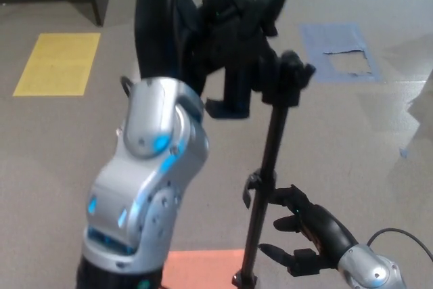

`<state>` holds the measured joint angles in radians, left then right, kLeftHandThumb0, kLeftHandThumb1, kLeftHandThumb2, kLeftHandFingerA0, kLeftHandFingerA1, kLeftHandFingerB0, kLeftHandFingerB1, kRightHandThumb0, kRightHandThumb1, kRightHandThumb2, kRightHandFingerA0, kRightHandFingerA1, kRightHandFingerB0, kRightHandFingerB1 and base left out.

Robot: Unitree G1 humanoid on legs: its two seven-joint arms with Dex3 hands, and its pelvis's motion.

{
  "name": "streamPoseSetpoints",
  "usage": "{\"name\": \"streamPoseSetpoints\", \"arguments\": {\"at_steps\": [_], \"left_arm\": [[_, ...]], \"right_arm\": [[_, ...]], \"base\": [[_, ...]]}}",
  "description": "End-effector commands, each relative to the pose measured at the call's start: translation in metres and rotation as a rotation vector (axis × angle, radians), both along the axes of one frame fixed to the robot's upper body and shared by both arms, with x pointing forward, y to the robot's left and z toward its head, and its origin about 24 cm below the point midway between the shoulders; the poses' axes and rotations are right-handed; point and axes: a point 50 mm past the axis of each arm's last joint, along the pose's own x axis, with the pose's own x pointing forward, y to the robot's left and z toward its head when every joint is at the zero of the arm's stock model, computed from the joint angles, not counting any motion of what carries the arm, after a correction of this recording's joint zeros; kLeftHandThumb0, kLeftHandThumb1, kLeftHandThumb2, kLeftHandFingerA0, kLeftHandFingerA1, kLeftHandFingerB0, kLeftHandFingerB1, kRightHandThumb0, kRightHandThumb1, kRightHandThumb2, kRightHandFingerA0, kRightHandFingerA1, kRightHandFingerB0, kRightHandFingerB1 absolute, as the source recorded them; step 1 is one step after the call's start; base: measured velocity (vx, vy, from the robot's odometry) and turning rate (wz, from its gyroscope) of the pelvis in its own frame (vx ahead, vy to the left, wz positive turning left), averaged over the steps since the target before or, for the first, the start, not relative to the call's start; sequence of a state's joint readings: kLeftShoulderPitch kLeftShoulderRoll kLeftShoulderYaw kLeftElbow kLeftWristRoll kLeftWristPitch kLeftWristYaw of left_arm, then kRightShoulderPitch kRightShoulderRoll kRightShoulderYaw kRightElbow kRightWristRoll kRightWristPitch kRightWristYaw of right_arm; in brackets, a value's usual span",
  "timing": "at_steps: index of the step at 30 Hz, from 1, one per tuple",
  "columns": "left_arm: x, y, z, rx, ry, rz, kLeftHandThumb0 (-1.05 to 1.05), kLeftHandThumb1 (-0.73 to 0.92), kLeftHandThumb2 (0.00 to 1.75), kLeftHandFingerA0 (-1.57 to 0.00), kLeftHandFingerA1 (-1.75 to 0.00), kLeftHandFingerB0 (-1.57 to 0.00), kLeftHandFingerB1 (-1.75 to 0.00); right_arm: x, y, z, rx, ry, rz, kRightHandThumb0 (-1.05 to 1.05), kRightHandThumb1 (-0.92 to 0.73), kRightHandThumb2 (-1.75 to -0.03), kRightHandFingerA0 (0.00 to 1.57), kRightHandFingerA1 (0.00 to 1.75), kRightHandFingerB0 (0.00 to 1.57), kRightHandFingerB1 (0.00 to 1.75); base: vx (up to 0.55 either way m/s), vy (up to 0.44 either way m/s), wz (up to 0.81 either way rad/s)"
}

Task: A phone stand is kept on the floor and the robot uses both its hands to grab it and uses its left hand to extend the phone stand by pulling it upwards

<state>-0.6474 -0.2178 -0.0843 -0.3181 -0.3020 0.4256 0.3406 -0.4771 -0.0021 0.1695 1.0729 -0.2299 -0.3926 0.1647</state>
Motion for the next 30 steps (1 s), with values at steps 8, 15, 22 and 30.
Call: {"name": "streamPoseSetpoints", "arguments": {"at_steps": [8, 15, 22, 30], "left_arm": [[-0.065, -0.033, 0.243, -0.196, -0.404, -0.289, -0.17, 0.43, 0.84, -1.17, -1.64, -0.04, -0.47], [-0.064, -0.030, 0.249, -0.163, -0.402, -0.267, -0.15, 0.48, 0.88, -0.97, -1.75, -0.03, -0.42], [-0.071, -0.030, 0.275, -0.222, -0.419, -0.290, -0.11, 0.44, 0.91, -0.98, -1.75, -0.36, -0.88], [-0.086, -0.024, 0.301, -0.172, -0.476, -0.265, -0.14, 0.43, 0.90, -0.99, -1.75, -0.47, -1.12]], "right_arm": [[-0.014, -0.016, -0.017, 0.000, 0.013, -0.152, -1.05, -0.61, -0.61, 0.58, 0.88, 0.69, 0.77], [-0.014, -0.022, -0.016, -0.026, 0.007, -0.136, -1.05, -0.62, -0.61, 0.57, 0.86, 0.67, 0.76], [-0.010, -0.019, -0.013, 0.015, 0.006, -0.160, -1.05, -0.59, -0.60, 0.64, 0.88, 0.68, 0.77], [-0.003, -0.023, -0.006, 0.019, -0.005, -0.168, -1.05, -0.58, -0.60, 0.65, 0.90, 0.70, 0.77]], "base": [[0.00, 0.000, 0.00], [0.00, 0.000, 0.00], [0.00, 0.000, 0.00], [0.00, 0.000, 0.00]]}}
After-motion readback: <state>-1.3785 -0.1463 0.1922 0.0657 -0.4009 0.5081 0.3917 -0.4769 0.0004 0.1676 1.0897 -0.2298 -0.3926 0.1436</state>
